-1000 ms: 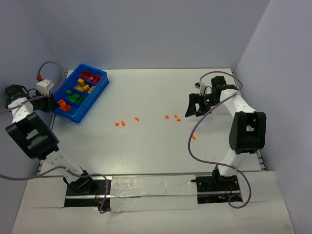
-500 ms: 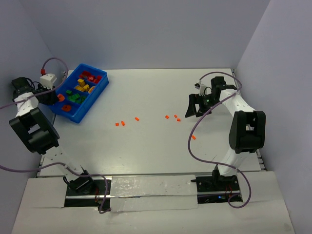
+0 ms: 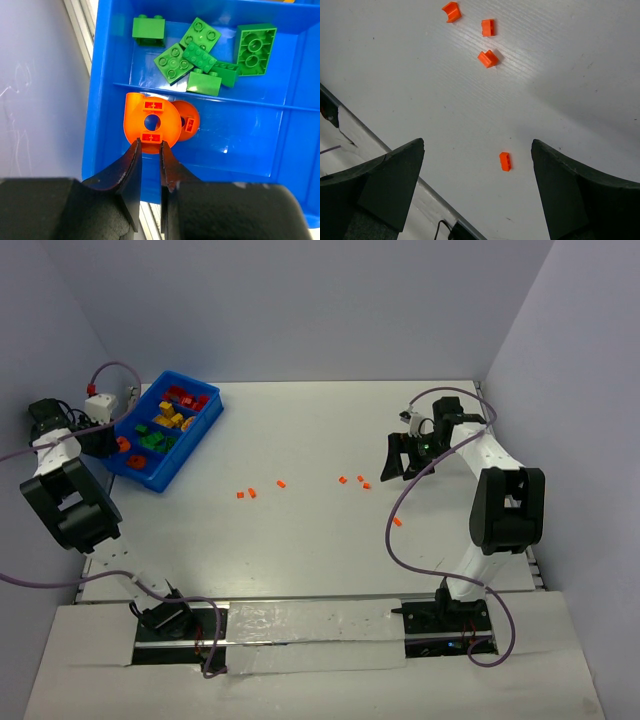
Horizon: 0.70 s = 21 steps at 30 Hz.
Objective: Sort the legos into containers by color
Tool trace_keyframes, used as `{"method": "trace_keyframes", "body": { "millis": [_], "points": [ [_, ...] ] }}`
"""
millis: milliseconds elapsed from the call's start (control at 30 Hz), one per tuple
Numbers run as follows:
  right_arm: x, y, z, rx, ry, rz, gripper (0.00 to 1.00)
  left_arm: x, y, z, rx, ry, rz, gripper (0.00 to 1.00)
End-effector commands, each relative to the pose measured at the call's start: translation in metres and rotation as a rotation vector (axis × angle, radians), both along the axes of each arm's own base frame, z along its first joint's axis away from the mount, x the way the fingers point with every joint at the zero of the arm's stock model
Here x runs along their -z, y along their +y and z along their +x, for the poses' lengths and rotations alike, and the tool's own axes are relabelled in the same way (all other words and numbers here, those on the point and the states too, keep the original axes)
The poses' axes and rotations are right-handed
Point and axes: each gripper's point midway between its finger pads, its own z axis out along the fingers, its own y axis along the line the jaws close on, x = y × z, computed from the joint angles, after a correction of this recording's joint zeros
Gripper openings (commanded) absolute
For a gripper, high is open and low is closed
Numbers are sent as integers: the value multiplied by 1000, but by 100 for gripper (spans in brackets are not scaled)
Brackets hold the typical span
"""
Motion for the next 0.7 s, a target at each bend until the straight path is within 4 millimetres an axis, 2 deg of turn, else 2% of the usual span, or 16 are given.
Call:
{"method": "trace_keyframes", "body": {
  "millis": [0, 67, 200, 467, 567, 600, 667],
  "points": [
    [-4, 1, 9, -13, -38, -6, 95, -8, 7, 2, -11, -13, 33, 23],
    [-4, 1, 9, -13, -37, -6, 95, -9, 6, 3, -11, -17, 32, 33],
    [-5, 1, 9, -12, -40, -6, 95, -17, 5, 6, -13, -33, 22, 44],
    [-6, -2, 8, -11, -50, -26, 95, -49, -8, 16, 12, -92, -23, 48],
    [0, -11, 1, -18, -52, -86, 94, -69, -36, 13, 81, -133, -39, 48],
    [5, -15, -4, -32, -57, -113, 93, -86, -53, 14, 120, -174, -18, 48],
    [13, -26, -10, -44, -60, -177, 88, -97, -82, 10, 165, -213, -7, 47]
  ]
}}
